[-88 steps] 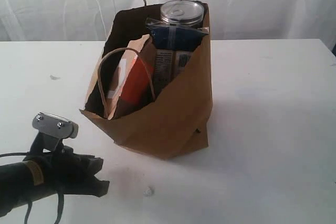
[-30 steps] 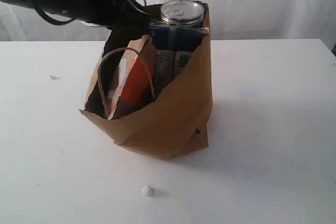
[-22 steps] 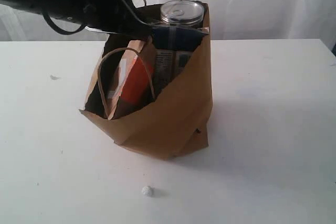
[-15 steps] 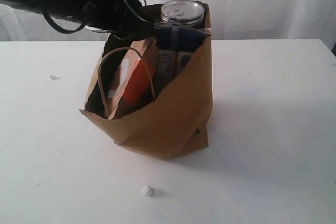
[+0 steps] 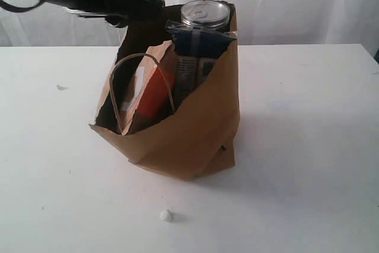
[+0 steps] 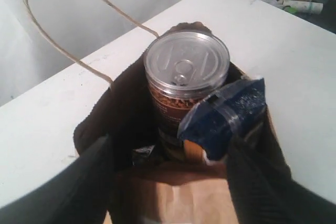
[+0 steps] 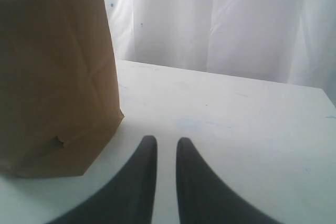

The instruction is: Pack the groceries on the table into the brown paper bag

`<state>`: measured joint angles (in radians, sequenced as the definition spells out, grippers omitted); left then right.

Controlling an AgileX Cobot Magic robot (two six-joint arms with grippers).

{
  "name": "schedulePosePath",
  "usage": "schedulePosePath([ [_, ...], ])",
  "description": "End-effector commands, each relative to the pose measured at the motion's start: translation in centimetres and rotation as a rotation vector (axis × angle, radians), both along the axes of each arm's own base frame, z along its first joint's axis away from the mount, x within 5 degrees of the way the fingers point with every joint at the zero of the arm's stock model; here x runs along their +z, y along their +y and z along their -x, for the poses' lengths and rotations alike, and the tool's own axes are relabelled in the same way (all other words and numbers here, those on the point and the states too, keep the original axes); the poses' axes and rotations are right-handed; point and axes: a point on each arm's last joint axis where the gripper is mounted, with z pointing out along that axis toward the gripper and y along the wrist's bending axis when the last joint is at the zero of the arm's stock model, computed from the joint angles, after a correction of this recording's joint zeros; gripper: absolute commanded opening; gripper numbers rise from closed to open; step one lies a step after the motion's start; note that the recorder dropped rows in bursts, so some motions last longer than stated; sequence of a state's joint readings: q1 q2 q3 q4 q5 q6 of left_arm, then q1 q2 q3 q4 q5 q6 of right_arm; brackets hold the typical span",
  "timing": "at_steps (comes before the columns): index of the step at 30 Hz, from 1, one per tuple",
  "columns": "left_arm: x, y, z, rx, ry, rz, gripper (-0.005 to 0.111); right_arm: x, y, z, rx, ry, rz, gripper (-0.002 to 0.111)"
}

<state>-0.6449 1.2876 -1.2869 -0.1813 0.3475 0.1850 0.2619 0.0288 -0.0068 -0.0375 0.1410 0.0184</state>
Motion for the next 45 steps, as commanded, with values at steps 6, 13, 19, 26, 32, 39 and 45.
schedulePosePath([
  [6,3.0,4.0,5.8,-0.055,0.026,-0.078,0.017,-0.1,0.0,0.0,-0.006,-0.005,-0.006,0.013],
  [13,4.1,9.1,11.2,0.041,-0.049,-0.039,0.0,-0.1,0.0,0.0,-0.006,-0.005,-0.006,0.013],
  [19,-4.4,10.4,15.9,-0.046,0.14,0.194,0.0,-0.1,0.0,0.0,-0.006,-0.005,-0.006,0.013],
  [26,-12.5,10.4,17.8,-0.078,0.304,0.372,0.0,-0.1,0.0,0.0,-0.008,0.001,-0.033,0.013],
  [32,-15.3,10.2,18.2,-0.097,0.429,0.312,0.0,-0.1,0.0,0.0,-0.008,0.001,-0.031,0.013],
  [39,-17.8,9.9,18.2,-0.117,0.478,0.274,0.02,-0.1,0.0,0.0,-0.008,0.001,-0.031,0.013],
  [45,-19.7,10.8,16.5,0.038,0.301,0.28,0.062,-0.1,0.0,0.0,-0.008,0.001,-0.031,0.013],
])
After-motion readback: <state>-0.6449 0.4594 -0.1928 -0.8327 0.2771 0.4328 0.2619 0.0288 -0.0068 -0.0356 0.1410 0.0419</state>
